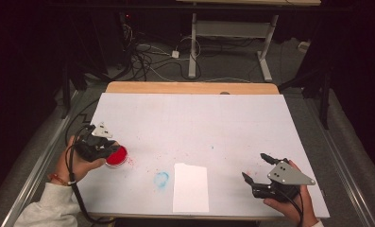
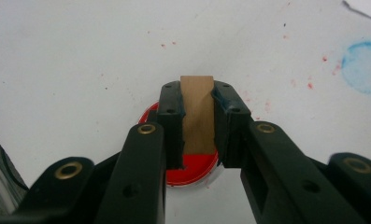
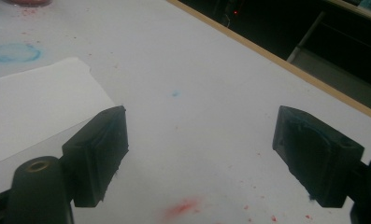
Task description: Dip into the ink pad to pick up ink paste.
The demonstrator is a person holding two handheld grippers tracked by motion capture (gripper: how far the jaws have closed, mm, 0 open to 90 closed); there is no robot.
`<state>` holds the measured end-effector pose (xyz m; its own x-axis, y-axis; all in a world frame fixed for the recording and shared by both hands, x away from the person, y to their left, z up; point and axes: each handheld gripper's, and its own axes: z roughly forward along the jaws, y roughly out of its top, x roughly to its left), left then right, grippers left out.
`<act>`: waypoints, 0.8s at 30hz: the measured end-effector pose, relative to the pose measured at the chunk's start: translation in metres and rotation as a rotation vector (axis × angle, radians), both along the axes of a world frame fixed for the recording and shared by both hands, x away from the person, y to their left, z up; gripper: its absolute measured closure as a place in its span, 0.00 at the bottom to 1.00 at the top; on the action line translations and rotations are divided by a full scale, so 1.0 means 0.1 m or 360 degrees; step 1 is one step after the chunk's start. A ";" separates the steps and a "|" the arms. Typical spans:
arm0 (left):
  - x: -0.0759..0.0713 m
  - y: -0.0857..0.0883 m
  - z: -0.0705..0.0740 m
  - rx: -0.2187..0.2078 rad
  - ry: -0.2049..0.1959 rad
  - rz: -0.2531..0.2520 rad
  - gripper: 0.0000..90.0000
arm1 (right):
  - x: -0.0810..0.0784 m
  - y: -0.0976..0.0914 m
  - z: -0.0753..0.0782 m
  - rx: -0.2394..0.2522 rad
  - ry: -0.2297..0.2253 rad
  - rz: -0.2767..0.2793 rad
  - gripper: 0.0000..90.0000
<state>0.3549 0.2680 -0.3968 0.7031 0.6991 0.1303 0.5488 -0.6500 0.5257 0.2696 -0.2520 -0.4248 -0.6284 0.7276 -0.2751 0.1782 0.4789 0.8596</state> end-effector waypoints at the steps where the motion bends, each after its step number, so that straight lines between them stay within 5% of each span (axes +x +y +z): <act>1: 0.01 0.01 -0.02 -0.0003 0.0013 0.0004 0.82 | 0.00 0.00 0.00 0.0000 0.0000 0.0000 0.21; 14: 0.21 0.09 -0.39 0.0055 0.0204 0.0033 0.82 | -0.01 0.01 -0.01 -0.0017 0.0000 0.0025 0.20; 24: 0.25 0.10 -0.48 0.0060 0.0243 0.0033 0.82 | 0.00 0.01 -0.02 -0.0021 0.0004 0.0024 0.21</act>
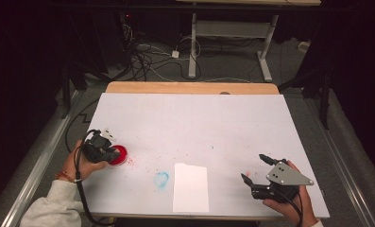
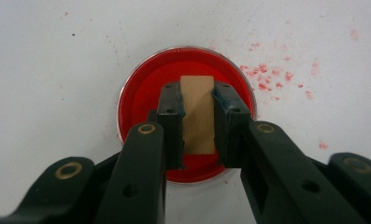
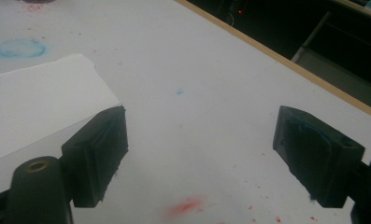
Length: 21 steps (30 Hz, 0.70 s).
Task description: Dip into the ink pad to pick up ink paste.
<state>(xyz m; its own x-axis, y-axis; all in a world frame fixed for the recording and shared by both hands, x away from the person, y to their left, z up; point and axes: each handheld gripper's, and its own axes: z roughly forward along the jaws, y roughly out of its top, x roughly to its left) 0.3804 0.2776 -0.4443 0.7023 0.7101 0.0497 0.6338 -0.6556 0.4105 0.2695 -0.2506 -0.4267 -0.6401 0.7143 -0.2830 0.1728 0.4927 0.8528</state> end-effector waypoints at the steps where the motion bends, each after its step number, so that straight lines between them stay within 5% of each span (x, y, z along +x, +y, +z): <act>1: 0.00 0.01 0.00 -0.0005 0.0002 0.0000 0.82 | 0.00 0.00 0.00 0.0002 0.0003 0.0000 0.21; 21: 0.04 0.01 -0.03 -0.0042 0.0056 0.0039 0.82 | 0.00 0.01 0.00 -0.0003 0.0009 -0.0007 0.21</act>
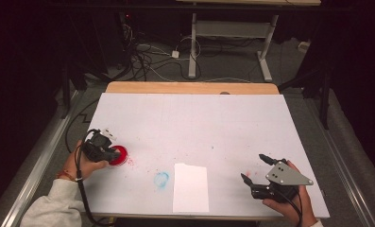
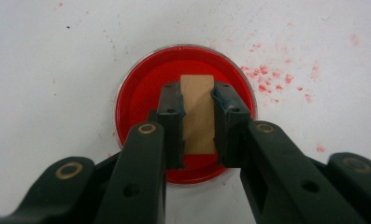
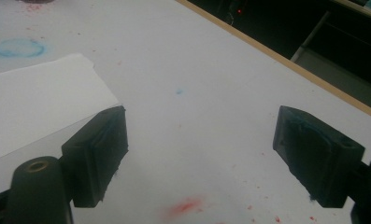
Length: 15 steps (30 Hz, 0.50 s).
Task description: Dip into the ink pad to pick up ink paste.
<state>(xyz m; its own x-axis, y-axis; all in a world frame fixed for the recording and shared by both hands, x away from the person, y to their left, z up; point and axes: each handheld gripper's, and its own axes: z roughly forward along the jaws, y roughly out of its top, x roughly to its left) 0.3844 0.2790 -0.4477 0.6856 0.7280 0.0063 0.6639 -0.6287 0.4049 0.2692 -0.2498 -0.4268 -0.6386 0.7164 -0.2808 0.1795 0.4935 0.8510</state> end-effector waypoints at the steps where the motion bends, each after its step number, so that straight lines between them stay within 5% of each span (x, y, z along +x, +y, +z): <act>1: 0.00 0.00 0.00 -0.0005 0.0002 0.0000 0.82 | 0.00 0.00 0.00 0.0000 -0.0001 0.0000 0.21; 15: 0.00 0.05 -0.02 -0.0069 -0.0001 0.0007 0.82 | 0.07 -0.01 0.00 0.0025 0.0019 -0.0011 0.21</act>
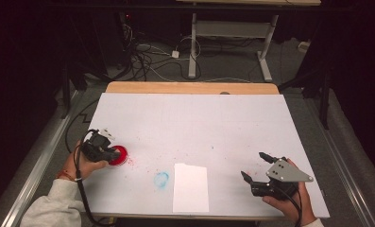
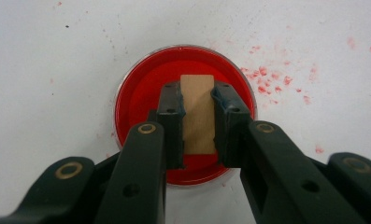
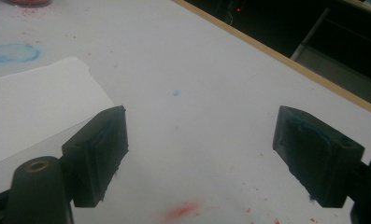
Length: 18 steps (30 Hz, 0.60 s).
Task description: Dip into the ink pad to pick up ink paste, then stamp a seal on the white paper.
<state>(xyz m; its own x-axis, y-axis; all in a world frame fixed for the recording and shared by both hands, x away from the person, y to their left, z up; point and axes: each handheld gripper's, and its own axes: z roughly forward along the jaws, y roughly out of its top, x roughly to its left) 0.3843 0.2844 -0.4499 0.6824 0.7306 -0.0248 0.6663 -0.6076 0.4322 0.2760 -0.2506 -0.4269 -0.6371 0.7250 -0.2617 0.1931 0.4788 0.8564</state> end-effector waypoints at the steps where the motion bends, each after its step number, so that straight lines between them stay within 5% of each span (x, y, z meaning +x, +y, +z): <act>1: 0.00 0.01 0.00 -0.0014 -0.0001 0.0004 0.82 | 0.00 0.00 0.00 -0.0004 0.0003 -0.0001 0.21; 18: -0.04 0.00 0.01 -0.0010 -0.0046 0.0021 0.82 | 0.01 0.00 -0.01 -0.0006 0.0006 -0.0008 0.21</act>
<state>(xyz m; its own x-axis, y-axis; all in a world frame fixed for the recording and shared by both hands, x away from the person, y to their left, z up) 0.3801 0.2849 -0.4486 0.6730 0.7396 -0.0099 0.6615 -0.5958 0.4555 0.2772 -0.2510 -0.4277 -0.6344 0.7272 -0.2621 0.1987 0.4811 0.8538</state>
